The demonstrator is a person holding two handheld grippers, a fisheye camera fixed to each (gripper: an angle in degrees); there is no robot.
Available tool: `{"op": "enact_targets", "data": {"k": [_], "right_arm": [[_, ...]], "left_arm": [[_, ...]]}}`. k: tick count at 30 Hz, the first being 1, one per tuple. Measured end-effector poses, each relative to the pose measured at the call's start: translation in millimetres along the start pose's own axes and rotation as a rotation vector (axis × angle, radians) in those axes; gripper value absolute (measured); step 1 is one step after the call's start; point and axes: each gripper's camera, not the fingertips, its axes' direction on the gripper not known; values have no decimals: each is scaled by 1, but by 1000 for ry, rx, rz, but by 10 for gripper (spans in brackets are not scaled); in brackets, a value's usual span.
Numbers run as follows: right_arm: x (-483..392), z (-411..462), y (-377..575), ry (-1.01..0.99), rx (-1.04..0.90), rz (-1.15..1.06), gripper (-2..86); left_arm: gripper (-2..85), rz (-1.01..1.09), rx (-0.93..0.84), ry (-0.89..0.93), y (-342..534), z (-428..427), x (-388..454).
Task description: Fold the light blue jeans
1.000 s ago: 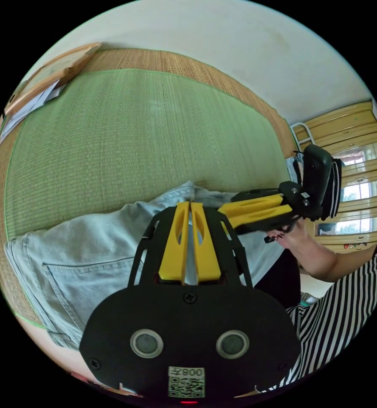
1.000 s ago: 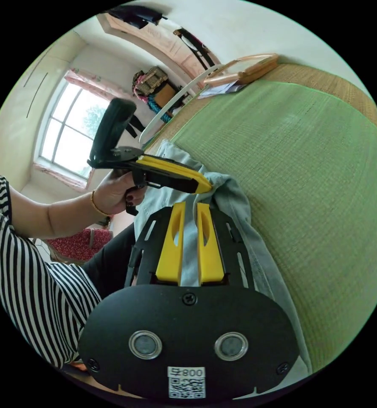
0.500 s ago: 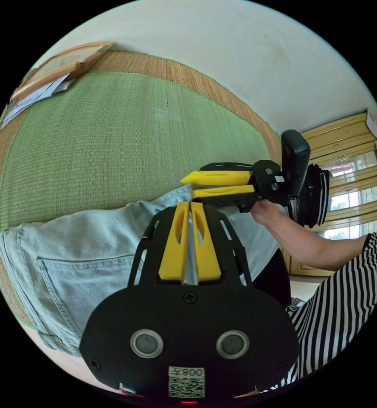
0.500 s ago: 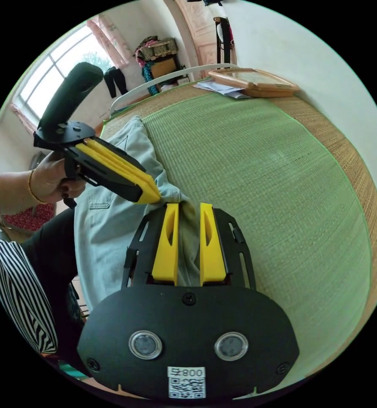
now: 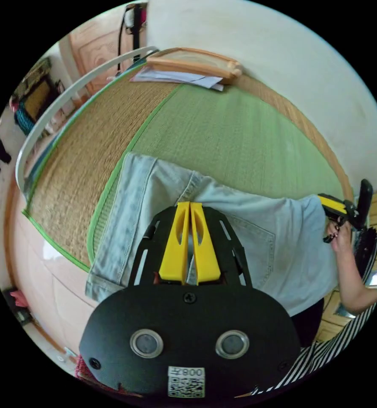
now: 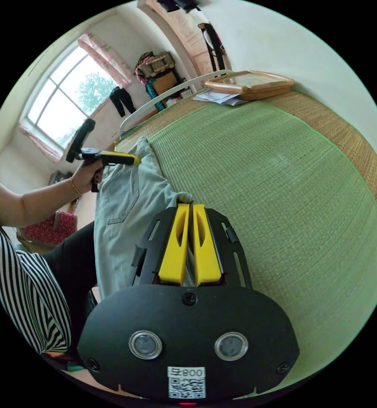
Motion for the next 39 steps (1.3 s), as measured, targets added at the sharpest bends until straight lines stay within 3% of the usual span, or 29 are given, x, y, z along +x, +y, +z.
{"op": "enact_targets", "data": {"k": [2, 6, 9, 13, 16, 19, 23, 27, 34, 39], "right_arm": [[6, 0, -2, -21, 2, 28, 11], [14, -4, -7, -15, 3, 45, 10], [27, -8, -6, -55, 27, 85, 10], [46, -5, -8, -98, 25, 142, 10], [60, -5, -13, -140, 6, 157, 11], [74, -6, -19, -191, -22, 168, 12], [93, -7, -23, -260, -53, 192, 14], [114, -10, -22, -292, -69, 237, 14], [134, -15, -18, -343, -68, 255, 13], [149, -41, -6, -340, 6, 280, 11]], "left_arm": [[1, -10, 14, 42, 2, -2, -8], [1, 38, 29, -63, -1, -12, -4], [2, -30, 38, 41, 0, -13, -27], [5, -1, 53, -37, -3, -22, -11], [12, 166, 148, 110, -1, -36, 33], [36, 385, 116, 279, -10, -27, 91], [87, 572, 33, 325, -39, -1, 138], [94, 633, -62, 423, -71, 19, 138], [90, 627, -284, 789, -118, 61, 105], [65, 674, -282, 766, -123, 64, 99]]}}
